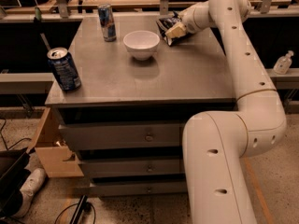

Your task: Move blue chip bag near pepsi can

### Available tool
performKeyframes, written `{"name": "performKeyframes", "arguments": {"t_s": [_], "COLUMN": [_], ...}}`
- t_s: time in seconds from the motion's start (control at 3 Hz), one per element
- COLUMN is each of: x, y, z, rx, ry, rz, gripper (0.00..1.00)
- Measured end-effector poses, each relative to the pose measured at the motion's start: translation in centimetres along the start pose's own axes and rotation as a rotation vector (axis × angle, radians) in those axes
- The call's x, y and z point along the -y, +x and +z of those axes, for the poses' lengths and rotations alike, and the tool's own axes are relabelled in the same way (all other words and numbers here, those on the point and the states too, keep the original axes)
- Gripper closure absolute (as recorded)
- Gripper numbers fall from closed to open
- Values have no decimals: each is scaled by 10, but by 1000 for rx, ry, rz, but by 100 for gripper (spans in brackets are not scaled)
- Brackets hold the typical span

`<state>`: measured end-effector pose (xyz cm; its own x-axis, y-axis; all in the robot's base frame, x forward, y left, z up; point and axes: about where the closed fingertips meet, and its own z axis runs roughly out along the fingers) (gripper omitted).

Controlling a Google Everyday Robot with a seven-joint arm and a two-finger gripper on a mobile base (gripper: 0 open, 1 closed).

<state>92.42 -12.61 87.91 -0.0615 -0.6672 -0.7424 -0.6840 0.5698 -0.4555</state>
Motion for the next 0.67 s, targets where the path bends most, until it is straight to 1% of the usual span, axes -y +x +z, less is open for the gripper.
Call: {"name": "performKeyframes", "arguments": {"t_s": [0.33, 0.67], "x": [-4, -6], "y": [1, 2], "z": [5, 9], "rx": [-2, -3], "ry": [-8, -13], "rz": [1, 1], "gripper": [72, 96]}}
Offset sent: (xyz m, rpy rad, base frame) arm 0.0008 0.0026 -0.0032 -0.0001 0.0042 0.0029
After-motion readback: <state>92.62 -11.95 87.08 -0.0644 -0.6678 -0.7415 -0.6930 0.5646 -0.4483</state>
